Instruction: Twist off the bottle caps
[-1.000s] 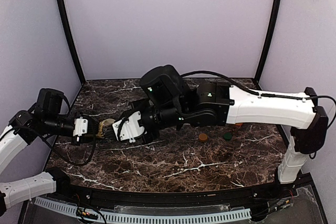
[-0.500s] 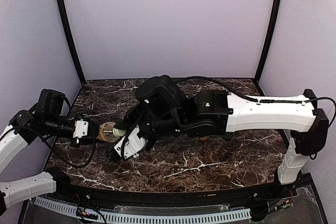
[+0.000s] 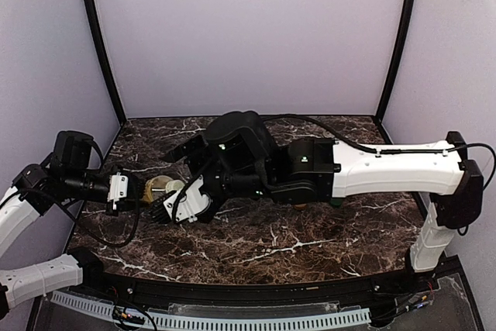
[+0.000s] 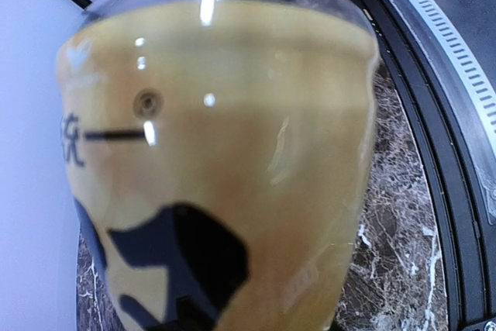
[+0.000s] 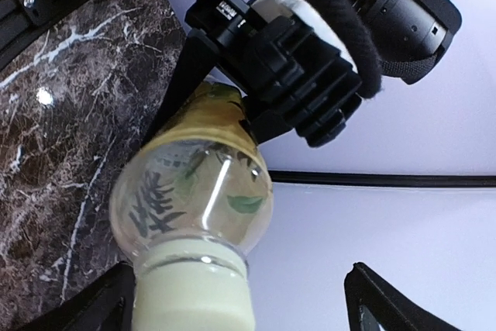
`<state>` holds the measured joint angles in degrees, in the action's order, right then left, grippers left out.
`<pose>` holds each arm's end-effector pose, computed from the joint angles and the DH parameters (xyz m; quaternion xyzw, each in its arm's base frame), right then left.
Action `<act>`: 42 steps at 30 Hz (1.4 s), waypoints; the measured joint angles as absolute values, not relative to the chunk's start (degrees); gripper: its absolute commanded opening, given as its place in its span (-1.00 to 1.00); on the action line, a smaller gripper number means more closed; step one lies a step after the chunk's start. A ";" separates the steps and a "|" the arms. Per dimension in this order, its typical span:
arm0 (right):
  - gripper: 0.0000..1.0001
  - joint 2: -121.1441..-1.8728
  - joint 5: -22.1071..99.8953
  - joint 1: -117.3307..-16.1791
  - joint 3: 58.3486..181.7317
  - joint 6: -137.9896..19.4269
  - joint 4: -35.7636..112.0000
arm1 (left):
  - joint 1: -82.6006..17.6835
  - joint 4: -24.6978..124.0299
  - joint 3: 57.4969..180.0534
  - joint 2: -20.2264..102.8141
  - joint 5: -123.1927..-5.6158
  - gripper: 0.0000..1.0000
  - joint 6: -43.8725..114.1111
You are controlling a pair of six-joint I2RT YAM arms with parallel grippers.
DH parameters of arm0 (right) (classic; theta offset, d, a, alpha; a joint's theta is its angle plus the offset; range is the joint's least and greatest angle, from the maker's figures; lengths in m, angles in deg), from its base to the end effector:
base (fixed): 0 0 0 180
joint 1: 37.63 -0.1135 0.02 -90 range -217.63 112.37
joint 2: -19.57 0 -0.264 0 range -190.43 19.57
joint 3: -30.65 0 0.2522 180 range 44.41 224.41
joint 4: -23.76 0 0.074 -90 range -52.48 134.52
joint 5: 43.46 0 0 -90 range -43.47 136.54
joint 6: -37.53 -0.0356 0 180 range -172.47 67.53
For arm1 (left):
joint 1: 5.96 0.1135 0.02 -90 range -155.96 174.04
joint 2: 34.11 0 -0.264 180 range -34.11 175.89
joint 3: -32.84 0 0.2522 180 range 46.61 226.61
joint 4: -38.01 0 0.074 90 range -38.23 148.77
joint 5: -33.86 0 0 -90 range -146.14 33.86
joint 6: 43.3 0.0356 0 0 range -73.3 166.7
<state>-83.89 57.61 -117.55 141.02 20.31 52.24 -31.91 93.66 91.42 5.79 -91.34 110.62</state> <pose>0.0825 0.4252 0.3605 -0.7870 0.2469 -0.0448 0.5636 0.1158 -0.0792 0.3016 0.6980 0.5085 -0.1174 0.4904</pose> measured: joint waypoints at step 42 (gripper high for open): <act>-0.39 -91.03 35.73 -102.27 154.27 -74.47 48.44 | -32.00 48.35 81.65 6.01 -58.58 -0.38 109.33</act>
